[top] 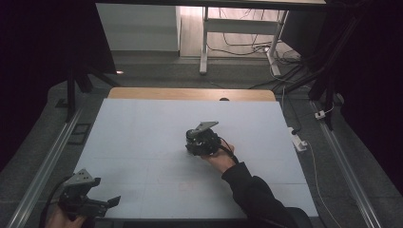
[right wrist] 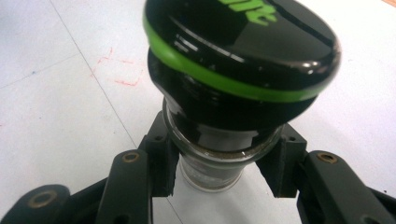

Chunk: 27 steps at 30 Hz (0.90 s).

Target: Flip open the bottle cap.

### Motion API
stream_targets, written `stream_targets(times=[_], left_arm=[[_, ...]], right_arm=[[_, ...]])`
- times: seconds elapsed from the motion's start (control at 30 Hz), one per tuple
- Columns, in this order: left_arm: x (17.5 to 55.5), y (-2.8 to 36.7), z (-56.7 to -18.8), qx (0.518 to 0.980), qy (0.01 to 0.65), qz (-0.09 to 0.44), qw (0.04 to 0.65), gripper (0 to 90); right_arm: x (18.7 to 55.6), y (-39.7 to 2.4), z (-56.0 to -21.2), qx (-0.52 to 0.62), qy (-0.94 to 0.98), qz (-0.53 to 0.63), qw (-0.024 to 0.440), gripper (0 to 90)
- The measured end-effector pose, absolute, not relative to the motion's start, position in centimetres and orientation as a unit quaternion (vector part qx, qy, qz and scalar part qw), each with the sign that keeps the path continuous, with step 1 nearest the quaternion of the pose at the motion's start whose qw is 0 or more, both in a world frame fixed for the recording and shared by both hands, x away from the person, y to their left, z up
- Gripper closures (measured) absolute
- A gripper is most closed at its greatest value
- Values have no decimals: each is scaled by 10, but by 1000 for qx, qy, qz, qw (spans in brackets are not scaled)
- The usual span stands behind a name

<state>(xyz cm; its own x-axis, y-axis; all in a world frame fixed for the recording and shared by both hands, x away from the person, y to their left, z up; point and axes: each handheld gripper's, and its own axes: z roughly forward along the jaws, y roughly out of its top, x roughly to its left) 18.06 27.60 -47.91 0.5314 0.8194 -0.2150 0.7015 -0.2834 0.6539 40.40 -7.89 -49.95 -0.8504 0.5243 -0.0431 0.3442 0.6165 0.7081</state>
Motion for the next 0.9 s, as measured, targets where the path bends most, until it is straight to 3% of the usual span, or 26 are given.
stream_targets(times=[0.17, 0.9], left_arm=[[182, 274, -476, 794, 475, 98, 366, 0], [214, 257, -475, 800, 426, 68, 416, 0]], right_arm=[[405, -80, -500, 240, 890, 368, 121, 525], [406, -81, -500, 234, 893, 367, 116, 525]])
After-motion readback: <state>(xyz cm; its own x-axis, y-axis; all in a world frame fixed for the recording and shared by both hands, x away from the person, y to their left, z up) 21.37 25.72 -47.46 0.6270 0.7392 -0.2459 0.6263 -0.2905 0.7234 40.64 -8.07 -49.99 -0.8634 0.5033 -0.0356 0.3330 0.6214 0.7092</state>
